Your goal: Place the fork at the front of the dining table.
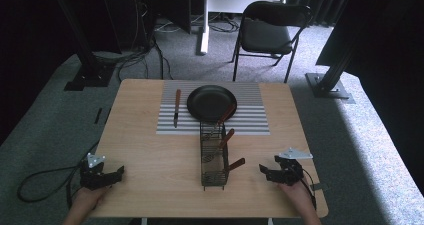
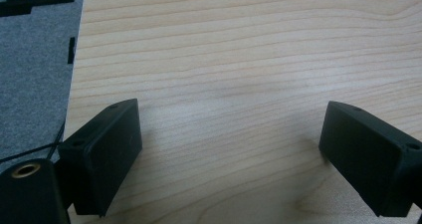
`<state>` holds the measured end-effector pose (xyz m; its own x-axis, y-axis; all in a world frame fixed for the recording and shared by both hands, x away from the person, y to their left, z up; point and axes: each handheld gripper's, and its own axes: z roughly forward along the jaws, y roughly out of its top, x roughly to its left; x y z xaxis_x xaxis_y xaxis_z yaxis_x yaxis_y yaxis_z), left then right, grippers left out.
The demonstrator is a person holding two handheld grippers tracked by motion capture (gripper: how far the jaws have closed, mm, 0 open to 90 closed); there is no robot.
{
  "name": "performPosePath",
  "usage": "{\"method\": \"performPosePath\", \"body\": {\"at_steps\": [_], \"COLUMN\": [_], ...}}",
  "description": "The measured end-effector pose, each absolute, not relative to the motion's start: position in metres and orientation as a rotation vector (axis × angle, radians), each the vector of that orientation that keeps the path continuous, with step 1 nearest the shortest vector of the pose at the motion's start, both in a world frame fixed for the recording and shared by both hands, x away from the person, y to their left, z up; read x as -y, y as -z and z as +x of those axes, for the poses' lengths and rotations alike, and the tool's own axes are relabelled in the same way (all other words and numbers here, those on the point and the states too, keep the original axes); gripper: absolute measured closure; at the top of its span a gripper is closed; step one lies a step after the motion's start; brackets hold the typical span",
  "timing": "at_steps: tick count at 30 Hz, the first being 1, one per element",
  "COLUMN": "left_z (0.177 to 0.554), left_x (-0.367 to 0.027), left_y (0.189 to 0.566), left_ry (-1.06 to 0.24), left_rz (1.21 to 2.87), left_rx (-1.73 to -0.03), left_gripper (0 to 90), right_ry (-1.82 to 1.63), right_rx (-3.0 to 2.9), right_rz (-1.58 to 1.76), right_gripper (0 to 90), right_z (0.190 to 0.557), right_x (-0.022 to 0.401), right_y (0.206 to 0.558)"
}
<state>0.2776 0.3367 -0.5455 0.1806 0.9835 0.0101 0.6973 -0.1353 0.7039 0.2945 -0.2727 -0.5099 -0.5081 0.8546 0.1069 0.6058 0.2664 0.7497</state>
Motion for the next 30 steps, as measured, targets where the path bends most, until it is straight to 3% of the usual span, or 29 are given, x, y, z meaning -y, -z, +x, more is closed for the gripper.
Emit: {"method": "performPosePath", "body": {"at_steps": [11, 30], "left_z": [0.278, 0.278], "left_x": [-0.337, -0.337], "left_y": [0.546, 0.546], "left_ry": [-0.66, -0.66], "left_rz": [1.899, 1.899], "left_rx": [-1.576, -1.576], "left_gripper": [9.5, 9.5], "right_ry": [-1.215, -1.329], "right_rx": [-2.205, -2.226], "right_rz": [1.216, 1.156], "right_gripper": [25.3, 28.3], "right_z": [0.324, 0.386], "right_x": [0.246, 0.195], "right_y": [0.461, 0.425]}}
